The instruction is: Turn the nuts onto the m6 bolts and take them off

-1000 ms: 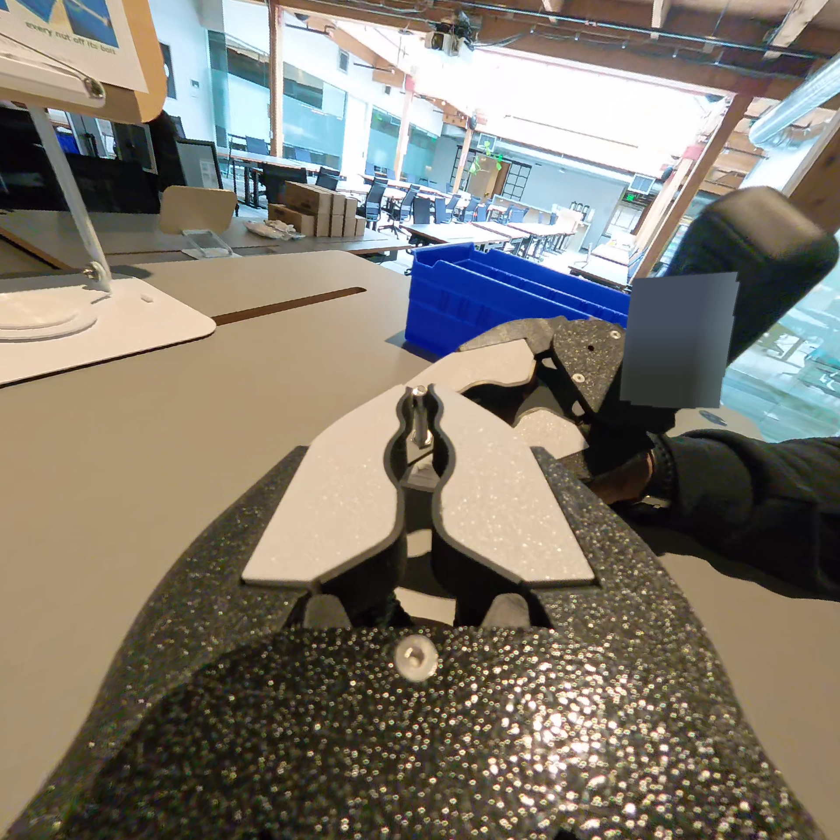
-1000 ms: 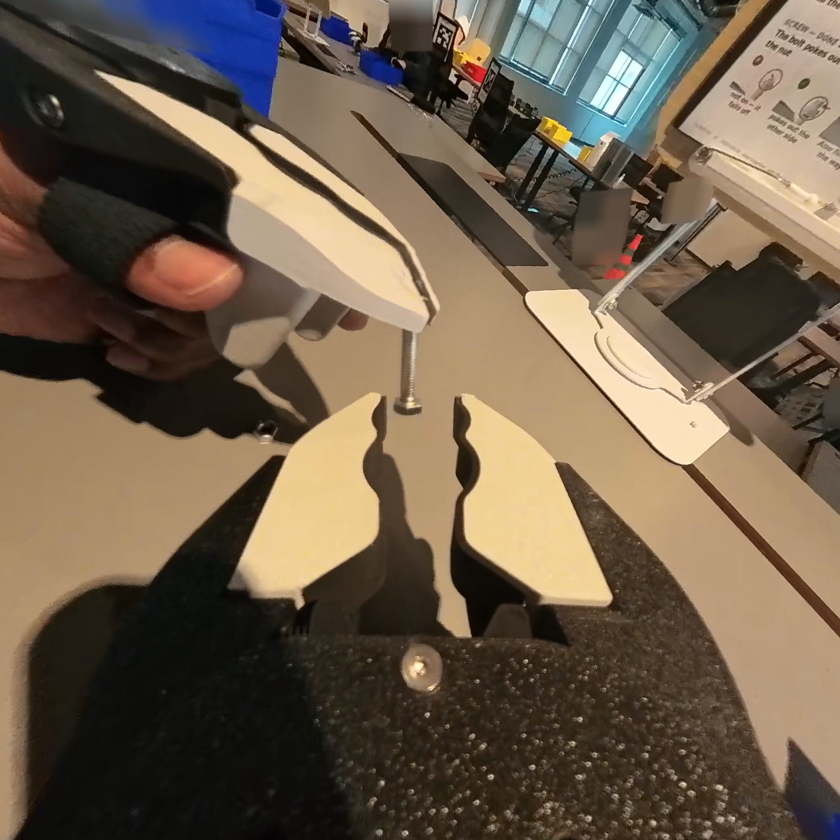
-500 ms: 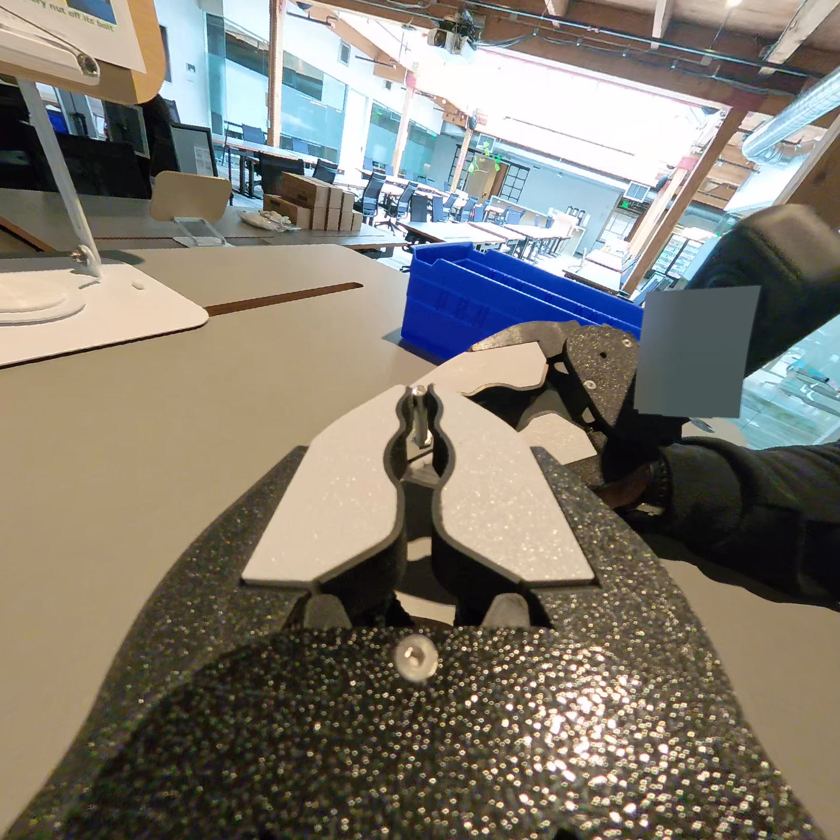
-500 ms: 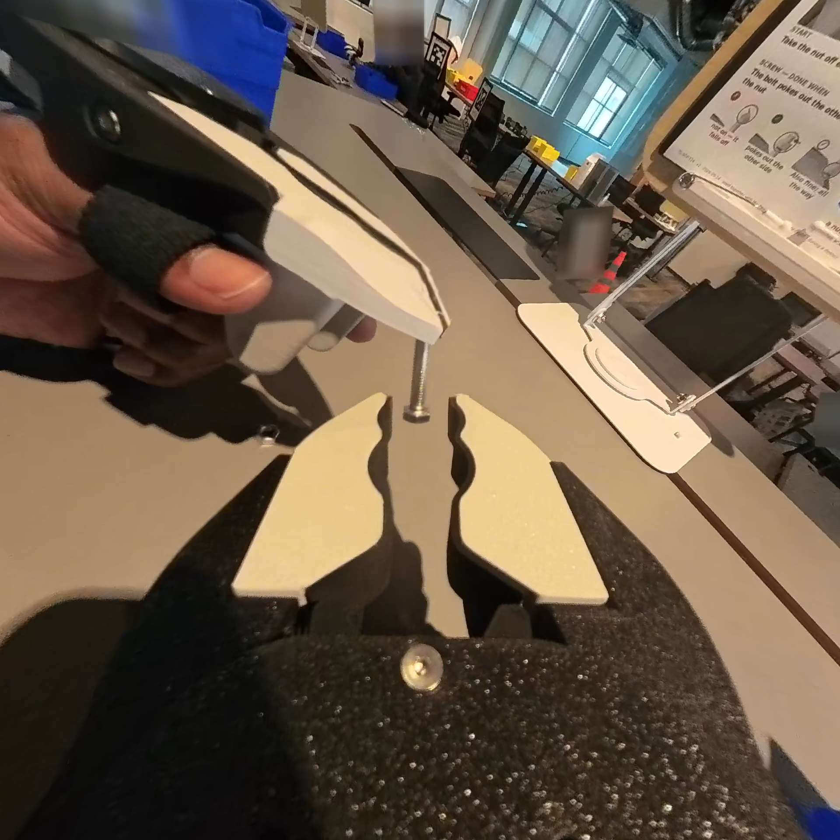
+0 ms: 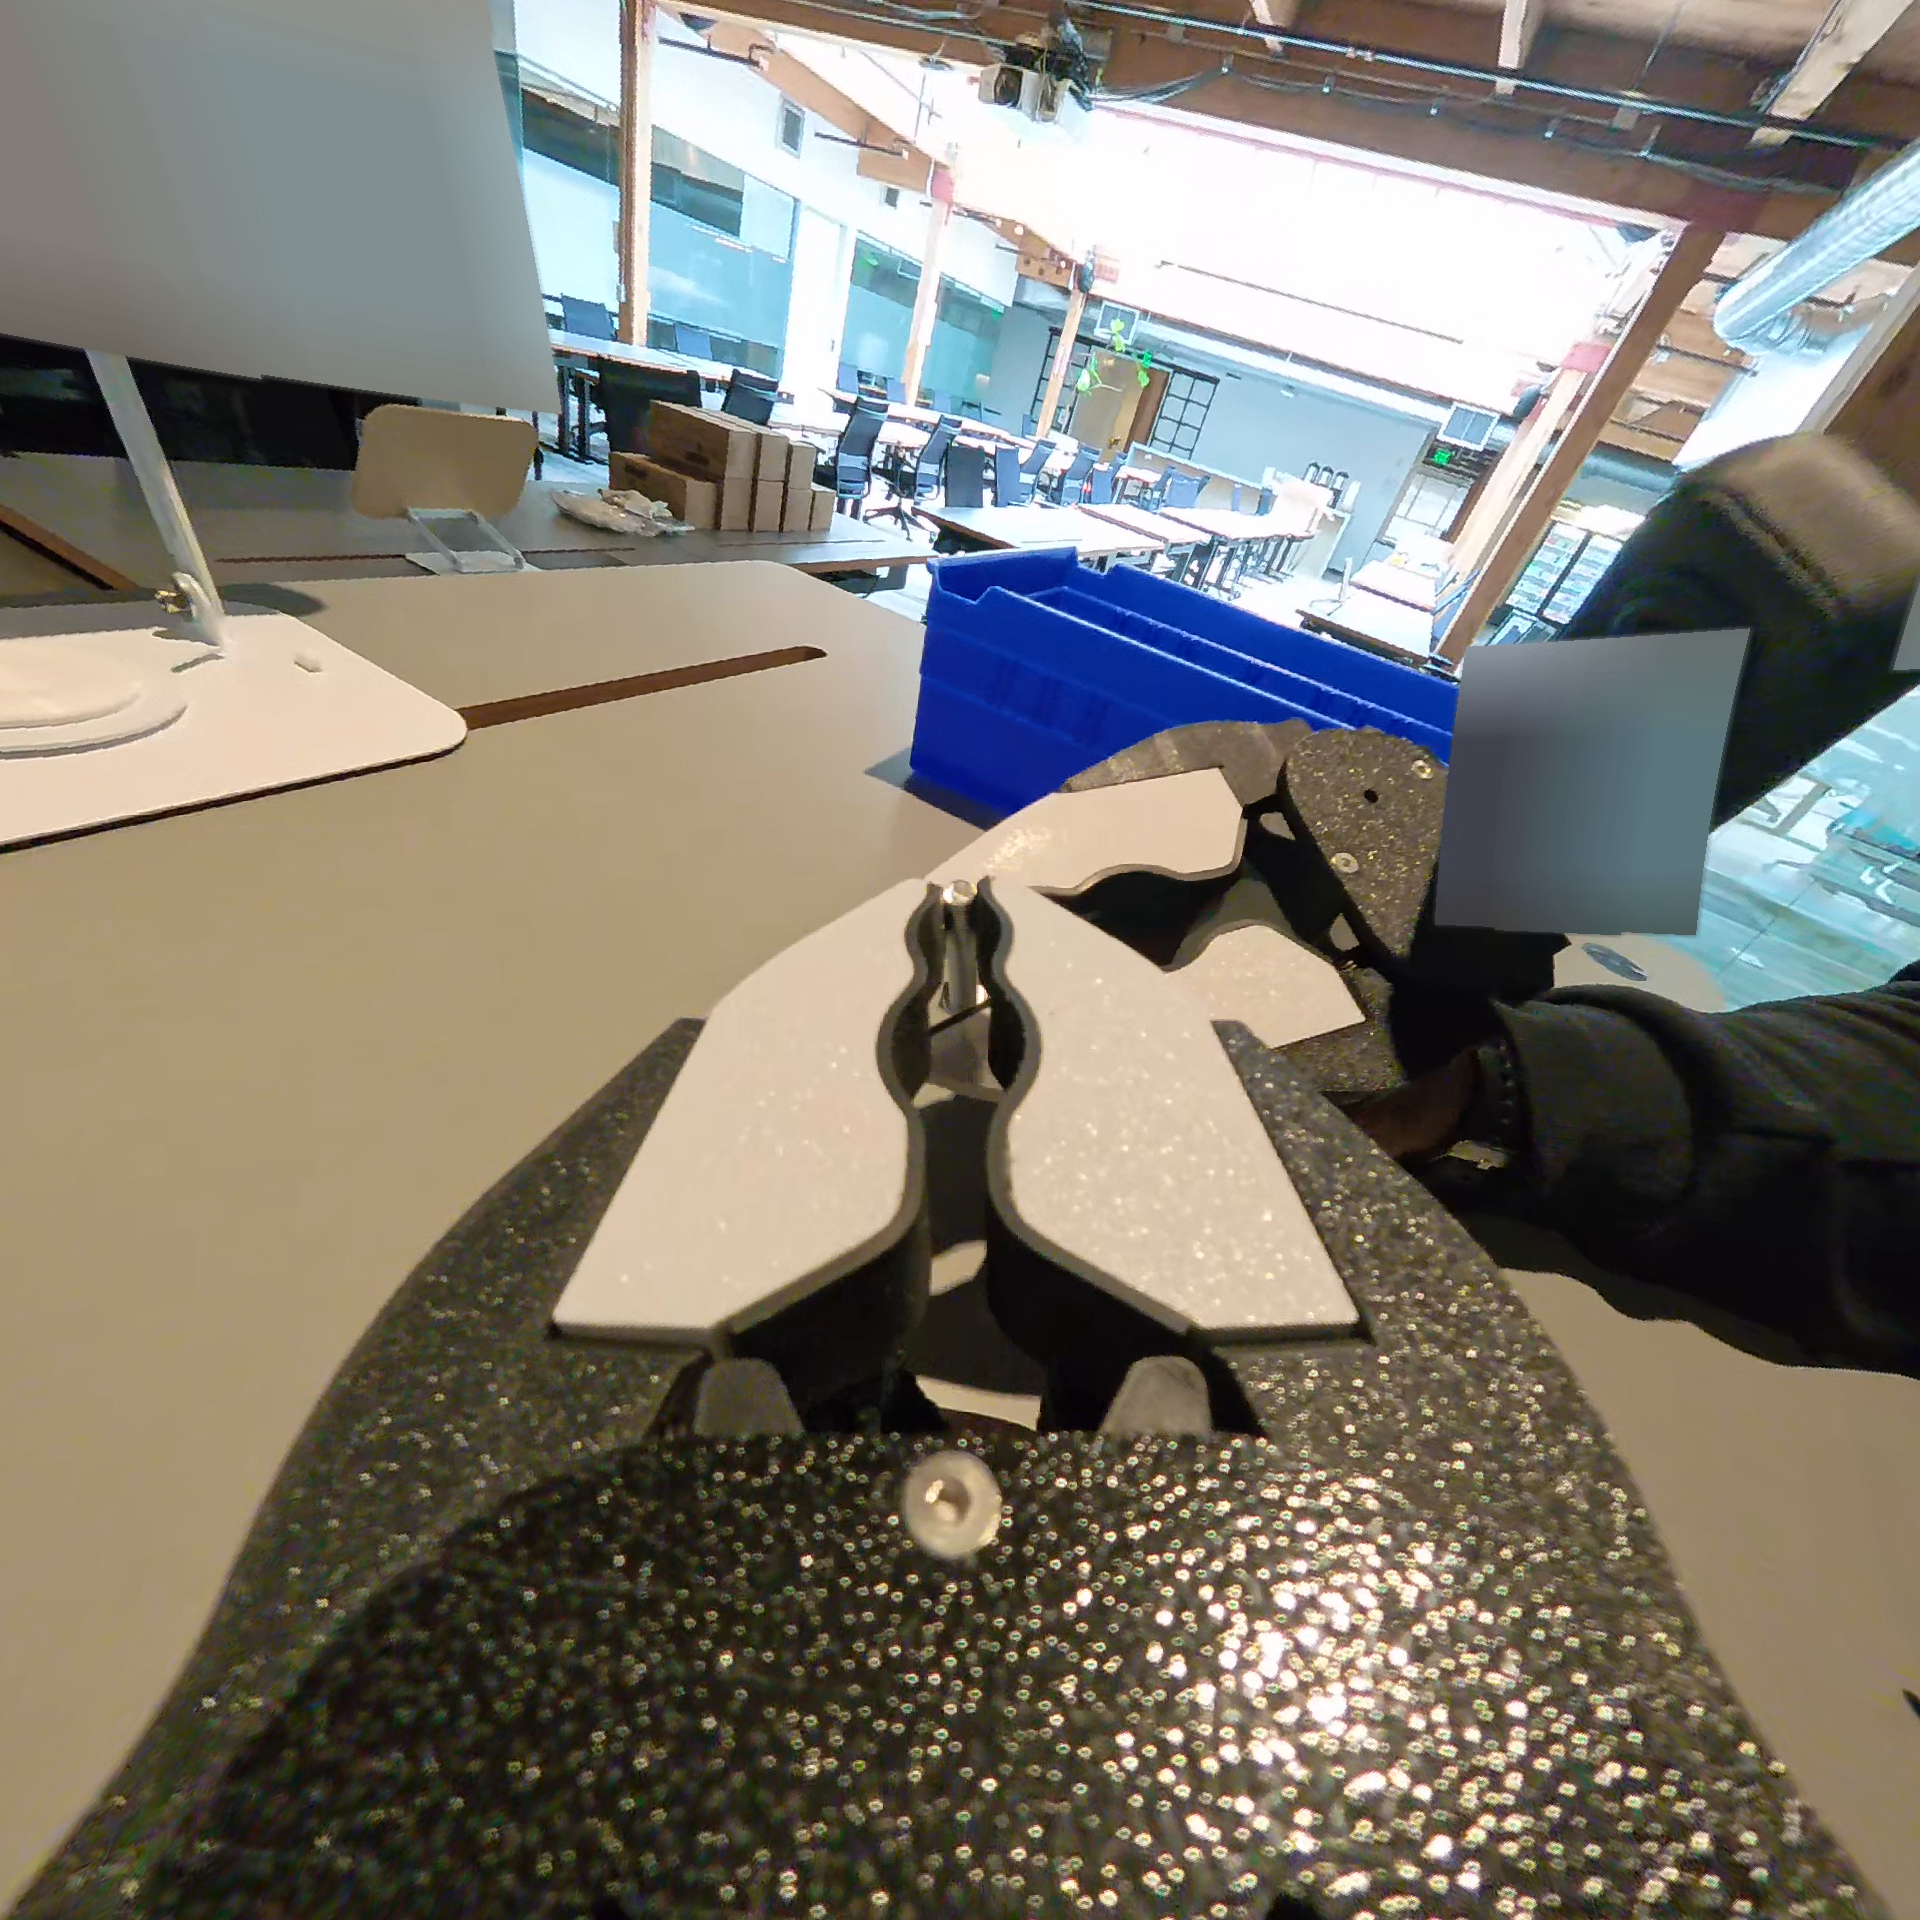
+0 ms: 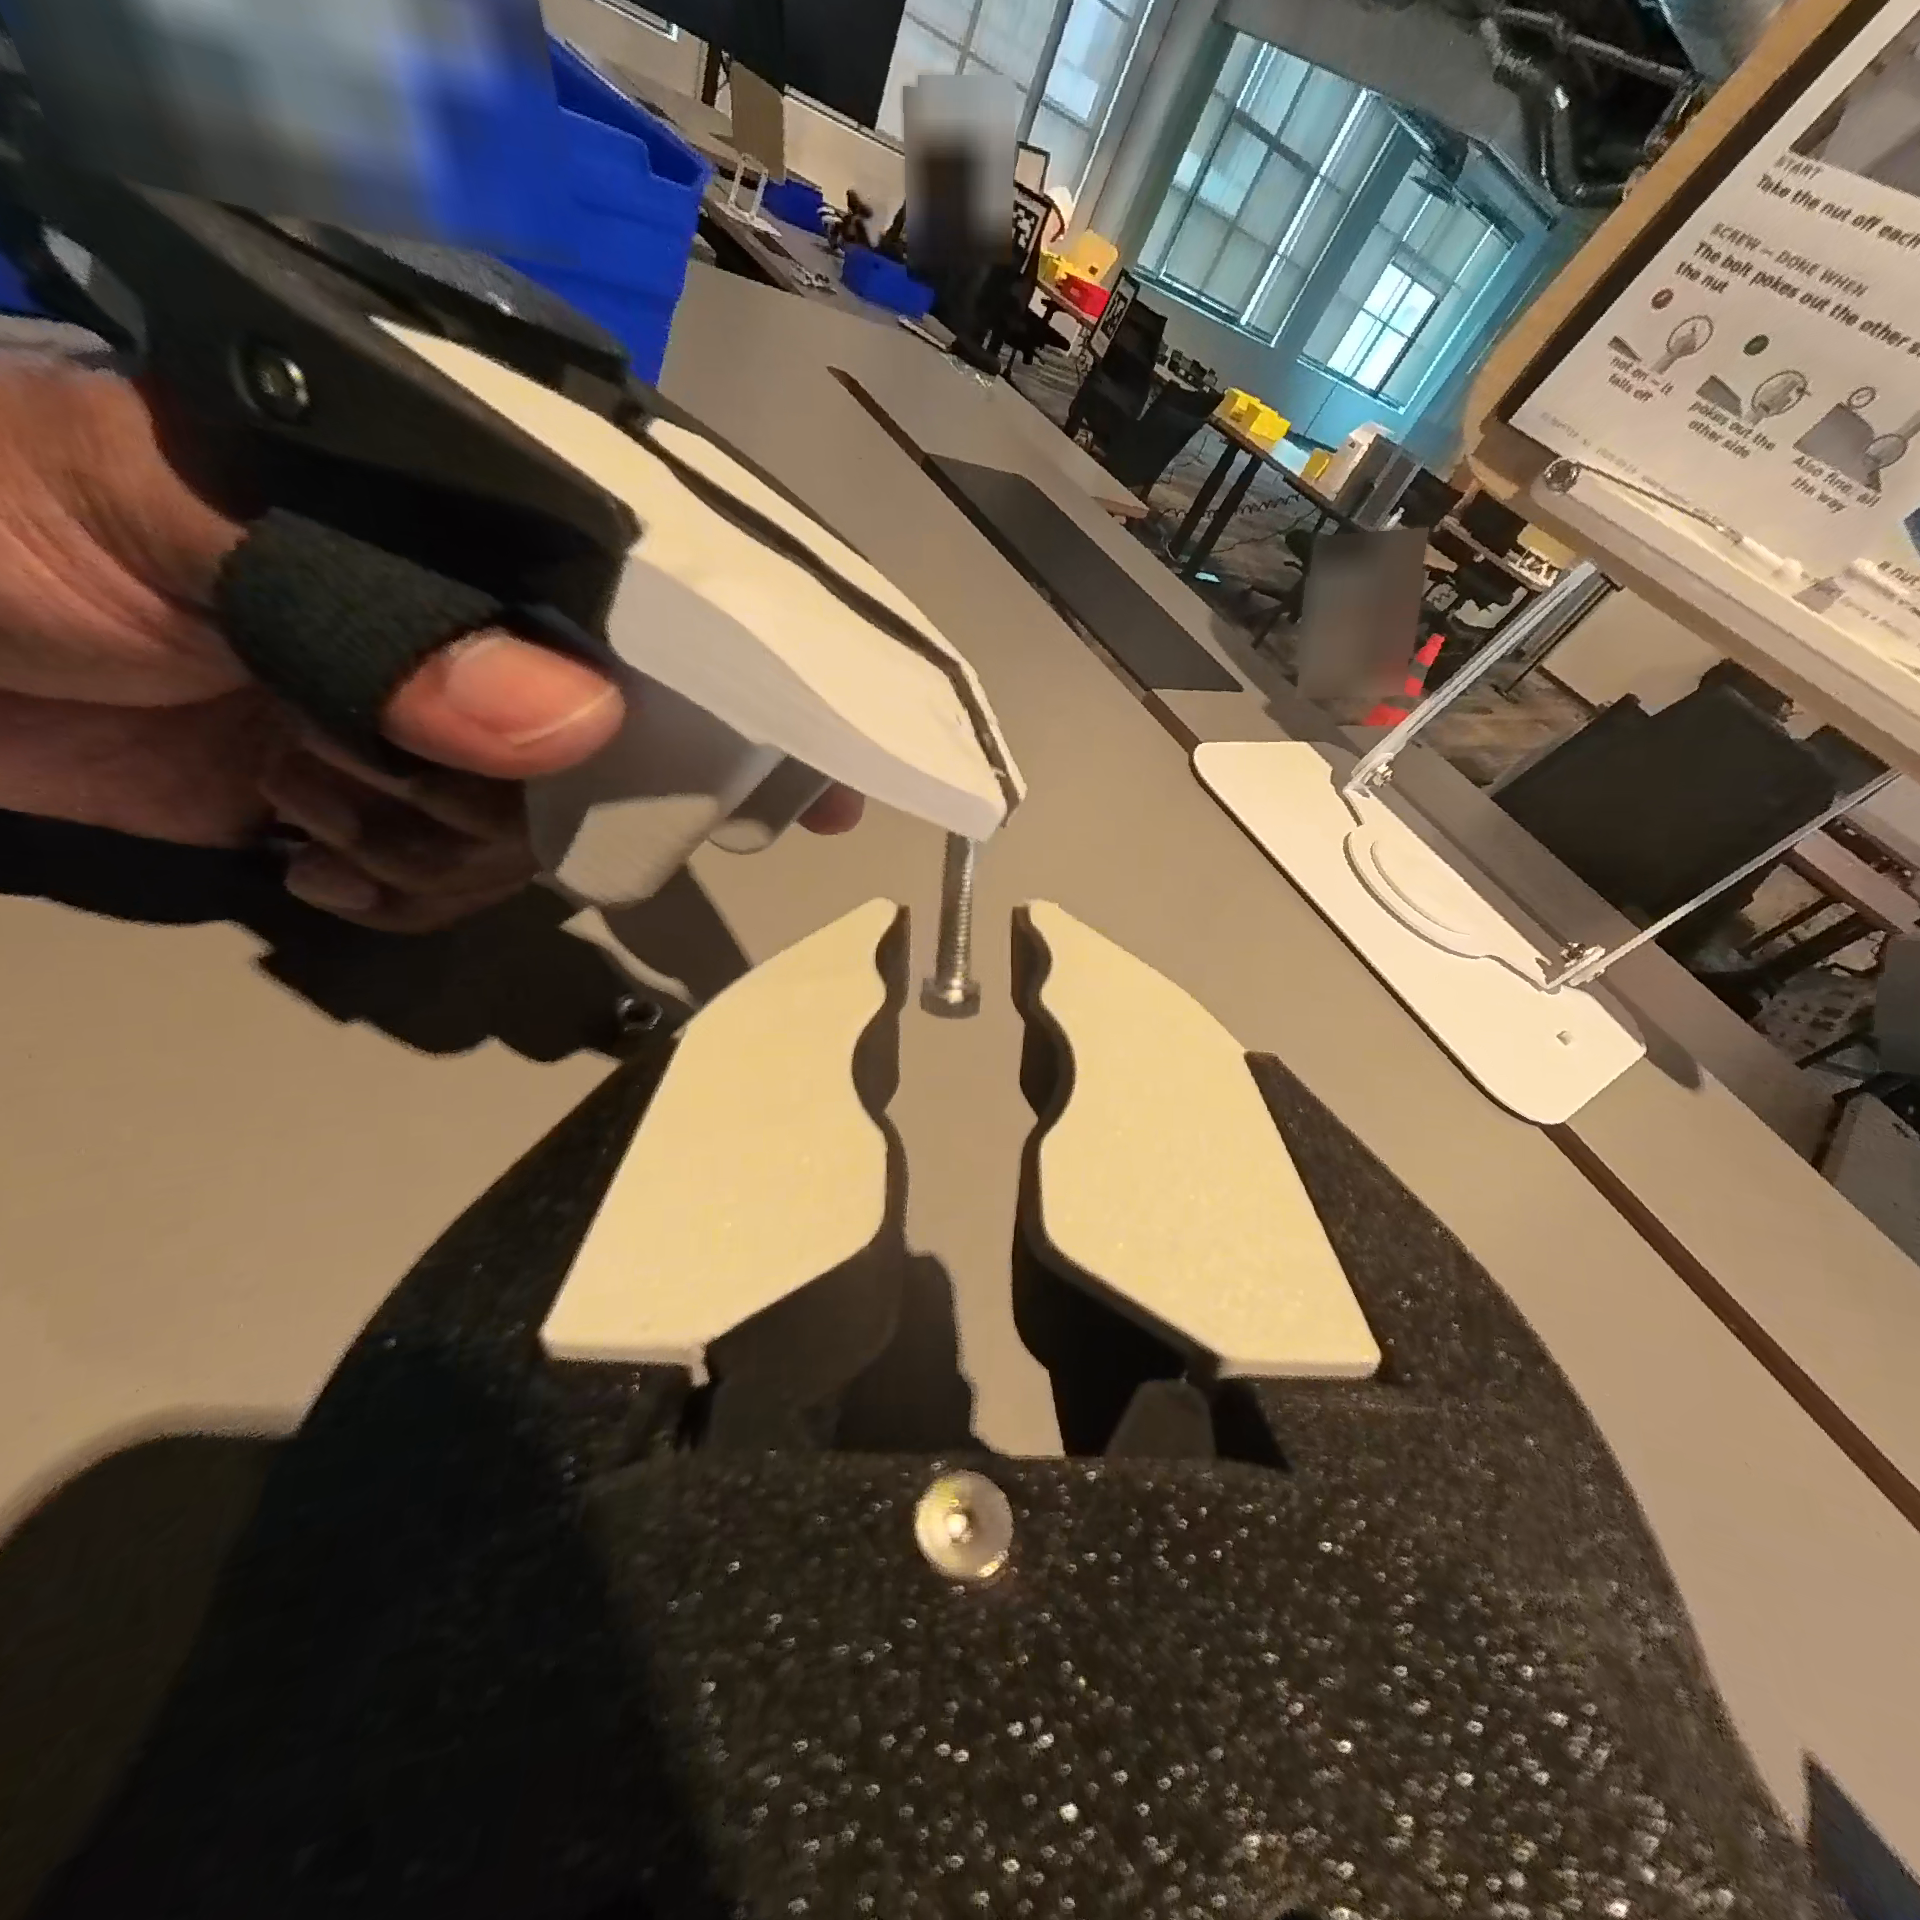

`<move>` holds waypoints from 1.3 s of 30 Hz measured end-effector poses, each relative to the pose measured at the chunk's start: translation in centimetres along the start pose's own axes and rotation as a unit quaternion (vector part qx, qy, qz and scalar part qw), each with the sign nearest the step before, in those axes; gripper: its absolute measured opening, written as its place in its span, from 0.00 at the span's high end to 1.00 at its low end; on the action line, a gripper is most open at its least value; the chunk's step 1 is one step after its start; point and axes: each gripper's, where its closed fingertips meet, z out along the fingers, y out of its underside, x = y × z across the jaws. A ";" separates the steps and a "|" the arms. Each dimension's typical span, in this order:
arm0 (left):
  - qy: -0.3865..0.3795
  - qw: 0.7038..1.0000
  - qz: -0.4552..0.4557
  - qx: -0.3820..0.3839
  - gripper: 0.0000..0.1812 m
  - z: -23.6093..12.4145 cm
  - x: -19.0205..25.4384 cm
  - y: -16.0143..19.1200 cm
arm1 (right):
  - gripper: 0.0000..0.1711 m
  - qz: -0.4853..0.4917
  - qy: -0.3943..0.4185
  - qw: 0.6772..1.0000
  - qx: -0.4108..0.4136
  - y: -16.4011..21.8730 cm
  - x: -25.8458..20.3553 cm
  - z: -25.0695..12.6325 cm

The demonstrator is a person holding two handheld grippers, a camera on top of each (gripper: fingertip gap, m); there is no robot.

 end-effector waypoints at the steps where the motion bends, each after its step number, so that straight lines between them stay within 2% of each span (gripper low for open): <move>1: 0.000 1.000 0.002 -0.001 0.97 0.0 0.0 0.0 | 0.89 0.000 0.000 1.000 0.003 -0.1 0.0 0.0; 9: 0.003 1.000 0.021 -0.006 0.97 0.1 0.5 0.2 | 0.96 -0.002 -0.006 1.000 0.006 -0.2 -0.2 -0.1; 22: 0.022 0.999 0.038 -0.021 0.97 -0.1 0.6 0.4 | 0.97 0.020 -0.034 0.999 -0.008 0.1 -0.6 -0.1; 28: 0.017 0.997 0.080 0.012 0.89 -2.2 -1.2 -1.9 | 0.97 0.031 -0.041 0.999 -0.011 0.1 -0.5 -0.4; 31: 0.034 0.992 0.113 -0.046 0.89 -3.2 -2.0 -0.7 | 0.97 0.020 -0.037 0.999 -0.007 -0.1 -0.1 -0.8; 35: 0.049 0.969 0.155 -0.186 0.88 -4.2 -2.7 3.6 | 0.97 -0.005 -0.021 0.999 -0.026 0.7 0.9 -1.0; 39: 0.084 0.946 0.147 -0.278 0.88 -4.8 -1.6 6.8 | 0.97 0.013 -0.027 0.999 -0.038 1.5 1.0 -0.7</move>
